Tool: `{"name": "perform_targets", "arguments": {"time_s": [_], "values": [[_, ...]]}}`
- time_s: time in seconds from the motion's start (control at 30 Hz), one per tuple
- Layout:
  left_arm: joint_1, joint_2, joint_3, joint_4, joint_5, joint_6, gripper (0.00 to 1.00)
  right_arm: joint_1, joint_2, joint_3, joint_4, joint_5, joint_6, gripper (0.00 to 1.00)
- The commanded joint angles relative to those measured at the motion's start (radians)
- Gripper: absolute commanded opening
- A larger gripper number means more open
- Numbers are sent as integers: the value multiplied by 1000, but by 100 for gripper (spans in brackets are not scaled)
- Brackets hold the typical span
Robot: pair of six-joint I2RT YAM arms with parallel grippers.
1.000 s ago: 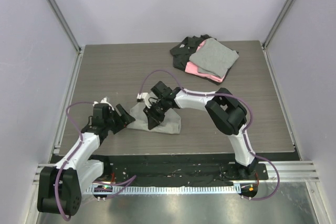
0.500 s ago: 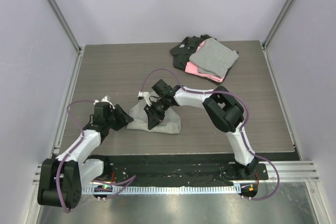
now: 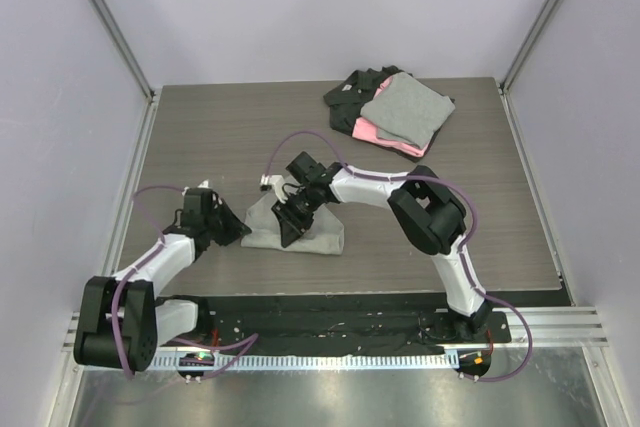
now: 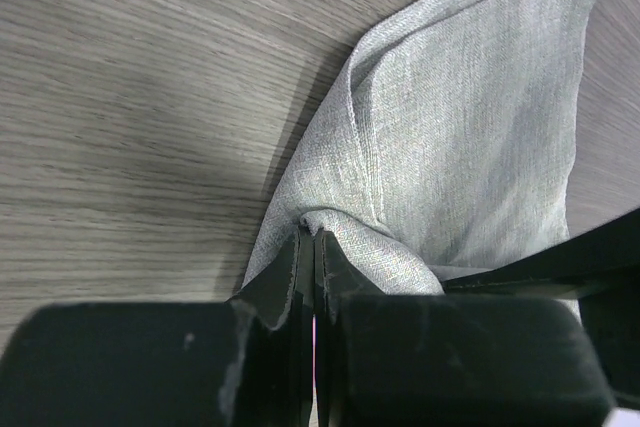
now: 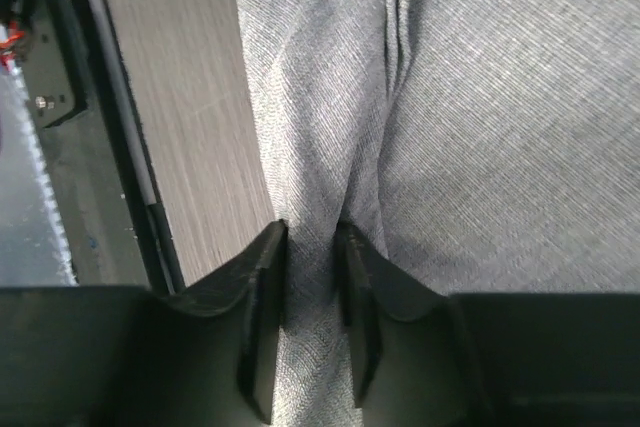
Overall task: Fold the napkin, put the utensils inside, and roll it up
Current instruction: Roll the napkin with the utensil
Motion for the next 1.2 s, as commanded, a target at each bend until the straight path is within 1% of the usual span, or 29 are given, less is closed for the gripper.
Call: {"name": "perform_targets", "arguments": {"time_s": [0.0, 0.03, 0.13, 0.17, 0.23, 0.27, 0.3, 0.37, 0.4, 0.43, 0.53, 0.67, 0.7, 0.87, 1.0, 1.17], "values": [[3, 37, 51, -49, -42, 38, 0, 14, -90, 1, -100, 180, -6, 39], [3, 45, 56, -53, -38, 38, 0, 18, -106, 3, -105, 195, -7, 45], [1, 68, 70, -70, -24, 36, 0, 48, -165, 10, -116, 270, -15, 55], [3, 74, 76, -73, -19, 38, 0, 60, -178, 9, -116, 294, -20, 57], [3, 88, 85, -89, -16, 38, 0, 107, -219, -3, -106, 414, -47, 61], [3, 92, 93, -92, -12, 38, 0, 129, -230, -14, -97, 472, -59, 65], [3, 95, 96, -101, -10, 38, 0, 176, -245, -28, -61, 580, -72, 67], [3, 106, 110, -115, -9, 36, 0, 225, -280, -80, -15, 693, -116, 69], [3, 109, 114, -128, -9, 36, 0, 244, -290, -95, 30, 797, -130, 69], [1, 112, 125, -138, -10, 39, 0, 280, -296, -126, 56, 833, -139, 69], [1, 131, 146, -162, -13, 42, 0, 333, -316, -180, 142, 935, -191, 69], [3, 157, 165, -179, -10, 45, 0, 359, -295, -194, 180, 948, -234, 69], [3, 158, 169, -181, -6, 45, 0, 359, -285, -189, 179, 950, -237, 65], [3, 166, 179, -184, 5, 48, 0, 361, -244, -184, 188, 988, -260, 63], [3, 170, 189, -187, 8, 51, 0, 361, -215, -189, 193, 980, -277, 62], [3, 177, 194, -188, 17, 56, 0, 354, -189, -189, 196, 962, -276, 57]]}}
